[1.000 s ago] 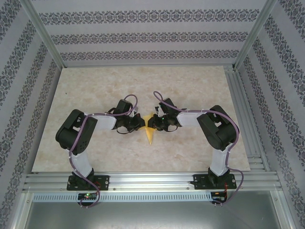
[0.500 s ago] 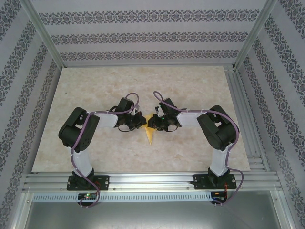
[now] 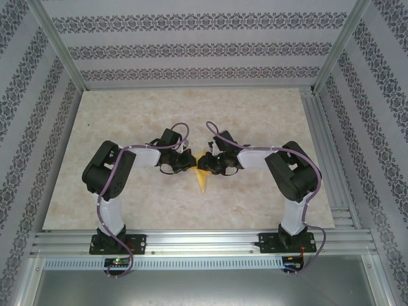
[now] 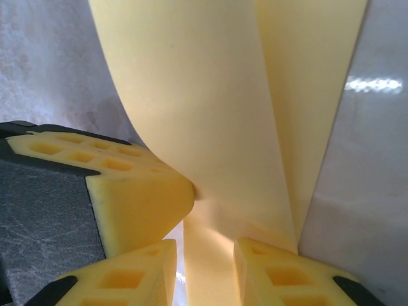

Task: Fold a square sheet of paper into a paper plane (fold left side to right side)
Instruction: Fold the wing for the fifth time at the center of the table.

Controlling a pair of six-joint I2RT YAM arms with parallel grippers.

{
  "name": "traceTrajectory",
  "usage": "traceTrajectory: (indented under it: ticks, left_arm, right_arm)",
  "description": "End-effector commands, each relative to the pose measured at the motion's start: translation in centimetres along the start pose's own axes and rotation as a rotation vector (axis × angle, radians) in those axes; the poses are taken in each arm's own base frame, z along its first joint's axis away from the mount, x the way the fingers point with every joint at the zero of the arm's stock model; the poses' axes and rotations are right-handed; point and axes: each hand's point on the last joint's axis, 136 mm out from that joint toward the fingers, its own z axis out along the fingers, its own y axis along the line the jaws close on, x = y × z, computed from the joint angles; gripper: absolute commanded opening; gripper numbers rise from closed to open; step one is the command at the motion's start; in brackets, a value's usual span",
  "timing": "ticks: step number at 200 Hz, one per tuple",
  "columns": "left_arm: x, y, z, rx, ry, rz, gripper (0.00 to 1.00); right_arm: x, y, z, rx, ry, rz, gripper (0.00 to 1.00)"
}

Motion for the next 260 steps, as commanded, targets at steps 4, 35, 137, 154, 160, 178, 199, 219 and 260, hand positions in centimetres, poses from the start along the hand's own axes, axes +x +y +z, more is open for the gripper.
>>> traceTrajectory:
  ticks: [4,35,137,154,160,178,199,219,260]
  left_arm:
    - [2.6,4.0,1.2,-0.155,0.08,-0.025,0.0]
    - [2.7,4.2,1.4,-0.167,0.087,-0.021,0.0]
    - [2.4,4.0,1.3,-0.177,0.079,-0.016,0.0]
    - [2.4,4.0,1.3,-0.177,0.077,-0.019,0.0]
    - [2.4,4.0,1.3,-0.177,0.078,-0.02,0.0]
    - [2.4,4.1,1.3,-0.178,0.074,-0.02,0.0]
    - [2.4,4.0,1.3,-0.176,0.074,-0.02,0.0]
    - [2.4,4.0,1.2,-0.176,0.074,-0.022,0.0]
    - [2.3,4.0,1.3,-0.173,0.073,-0.02,0.0]
  right_arm:
    - [-1.0,3.3,-1.4,-0.082,-0.051,-0.068,0.31]
    - [-1.1,3.9,-2.7,-0.091,-0.074,-0.081,0.34]
    - [4.0,1.7,-5.2,-0.108,-0.021,-0.058,0.23]
    - [4.5,1.9,-5.0,-0.136,-0.022,-0.052,0.23]
    - [4.6,2.0,-4.9,-0.143,-0.021,-0.051,0.23]
    - [4.7,2.1,-4.4,-0.158,-0.017,-0.046,0.23]
    - [4.6,2.6,-3.8,-0.177,-0.015,-0.046,0.23]
    - [4.5,3.0,-3.4,-0.181,-0.012,-0.051,0.23]
    - [5.0,2.7,-2.5,-0.167,0.009,-0.051,0.23]
